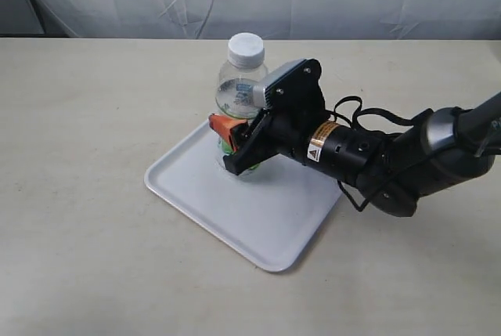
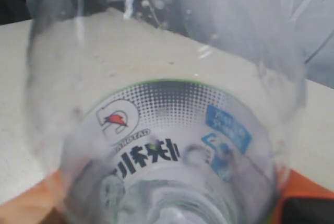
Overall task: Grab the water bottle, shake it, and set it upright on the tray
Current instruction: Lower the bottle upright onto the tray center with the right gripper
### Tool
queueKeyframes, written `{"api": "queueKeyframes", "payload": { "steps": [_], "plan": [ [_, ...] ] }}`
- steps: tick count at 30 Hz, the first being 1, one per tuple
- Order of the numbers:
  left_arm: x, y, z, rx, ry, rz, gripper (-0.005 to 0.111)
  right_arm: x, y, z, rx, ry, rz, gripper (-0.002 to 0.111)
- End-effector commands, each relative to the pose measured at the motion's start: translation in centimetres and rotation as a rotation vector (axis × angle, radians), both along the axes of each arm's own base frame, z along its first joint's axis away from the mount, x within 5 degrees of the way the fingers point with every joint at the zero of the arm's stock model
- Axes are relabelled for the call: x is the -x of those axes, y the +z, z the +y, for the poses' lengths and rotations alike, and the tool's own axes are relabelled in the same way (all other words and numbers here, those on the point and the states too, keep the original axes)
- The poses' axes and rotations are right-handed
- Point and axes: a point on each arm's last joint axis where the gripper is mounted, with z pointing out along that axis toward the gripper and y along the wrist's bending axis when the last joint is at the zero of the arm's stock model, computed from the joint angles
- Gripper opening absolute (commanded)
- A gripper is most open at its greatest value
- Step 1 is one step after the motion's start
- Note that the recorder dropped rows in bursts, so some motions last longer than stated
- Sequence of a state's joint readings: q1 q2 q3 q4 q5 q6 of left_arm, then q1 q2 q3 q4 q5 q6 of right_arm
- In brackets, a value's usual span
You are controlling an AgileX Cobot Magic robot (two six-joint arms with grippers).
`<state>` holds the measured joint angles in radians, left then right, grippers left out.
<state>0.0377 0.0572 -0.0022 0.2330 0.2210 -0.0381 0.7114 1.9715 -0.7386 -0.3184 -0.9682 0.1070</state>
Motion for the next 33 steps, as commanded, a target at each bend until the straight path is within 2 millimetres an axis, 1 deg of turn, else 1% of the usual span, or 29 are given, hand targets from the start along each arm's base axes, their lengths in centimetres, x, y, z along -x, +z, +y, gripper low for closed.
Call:
{"api": "queueKeyframes", "payload": {
  "steps": [1,6,11,13,15,16,18,21,23,25,26,28,33],
  "plan": [
    [0.0,0.1,0.0,0.01,-0.001,-0.016,0.0,-0.1,0.5,0.1,-0.023,0.008,-0.011,-0.001],
    [0.0,0.1,0.0,0.01,-0.001,-0.016,0.0,0.0,-0.3,-0.1,0.027,-0.01,0.06,-0.001],
    [0.0,0.1,0.0,0.01,-0.001,-0.016,0.0,-0.2,-0.4,-0.2,-0.06,-0.077,0.212,-0.001],
    [0.0,0.1,0.0,0.01,-0.001,-0.016,0.0,-0.2,-0.4,-0.3,-0.068,-0.082,0.222,-0.001],
    [0.0,0.1,0.0,0.01,-0.001,-0.016,0.0,-0.2,-0.4,-0.3,-0.065,-0.083,0.223,0.002],
    [0.0,0.1,0.0,0.01,-0.001,-0.016,0.0,-0.2,-0.5,-0.3,-0.059,-0.085,0.227,0.007],
    [0.0,0.1,0.0,0.01,-0.001,-0.016,0.0,-0.2,-0.6,-0.3,-0.052,-0.087,0.233,0.021],
    [0.0,0.1,0.0,0.01,-0.001,-0.016,0.0,-0.2,-0.7,-0.3,-0.043,-0.087,0.237,0.05],
    [0.0,0.1,0.0,0.01,-0.001,-0.016,0.0,-0.2,-0.8,-0.4,-0.033,-0.09,0.244,0.073],
    [0.0,0.1,0.0,0.01,-0.001,-0.016,0.0,-0.2,-0.9,-0.4,-0.019,-0.094,0.252,0.091],
    [0.0,0.1,0.0,0.01,-0.001,-0.016,0.0,-0.2,-1.0,-0.5,-0.007,-0.097,0.26,0.097],
    [0.0,0.1,0.0,0.01,-0.001,-0.016,0.0,-0.2,-1.2,-0.5,0.009,-0.102,0.269,0.104],
    [0.0,0.1,0.0,0.01,-0.001,-0.016,0.0,-0.1,-1.5,-0.6,0.046,-0.104,0.286,0.104]
  ]
}}
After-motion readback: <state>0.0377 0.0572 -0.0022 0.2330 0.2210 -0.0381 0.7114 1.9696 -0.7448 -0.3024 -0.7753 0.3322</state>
